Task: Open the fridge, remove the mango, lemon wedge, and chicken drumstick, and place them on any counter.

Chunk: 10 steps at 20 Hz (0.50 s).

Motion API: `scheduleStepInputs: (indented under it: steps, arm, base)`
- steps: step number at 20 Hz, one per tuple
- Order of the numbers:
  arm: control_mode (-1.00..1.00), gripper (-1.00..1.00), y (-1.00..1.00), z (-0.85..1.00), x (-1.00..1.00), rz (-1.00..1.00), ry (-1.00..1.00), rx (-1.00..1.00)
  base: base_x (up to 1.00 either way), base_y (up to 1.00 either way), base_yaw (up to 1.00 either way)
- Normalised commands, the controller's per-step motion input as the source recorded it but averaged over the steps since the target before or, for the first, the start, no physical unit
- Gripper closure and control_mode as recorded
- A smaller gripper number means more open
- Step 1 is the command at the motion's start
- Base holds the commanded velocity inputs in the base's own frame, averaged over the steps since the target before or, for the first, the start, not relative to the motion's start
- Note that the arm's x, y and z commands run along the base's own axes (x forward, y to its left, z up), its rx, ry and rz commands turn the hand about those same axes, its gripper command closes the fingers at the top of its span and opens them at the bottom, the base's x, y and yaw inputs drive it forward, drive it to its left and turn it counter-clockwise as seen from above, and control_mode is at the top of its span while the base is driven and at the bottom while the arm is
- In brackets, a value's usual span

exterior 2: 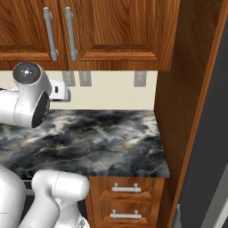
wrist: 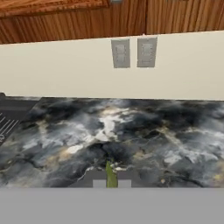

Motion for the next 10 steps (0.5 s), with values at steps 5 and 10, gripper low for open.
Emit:
scheduleStepInputs:
  steps: [5, 10]
  arm:
    - [-1.0, 1.0, 0.0, -0.48, 0.33, 0.04, 0.11, 0.0]
    - [-1.0, 1.0, 0.08, -0.54, 0.45, 0.05, 0.09, 0.0]
  base:
    - [0.0, 0.0, 0.0]
    - [0.0, 0.0, 0.0]
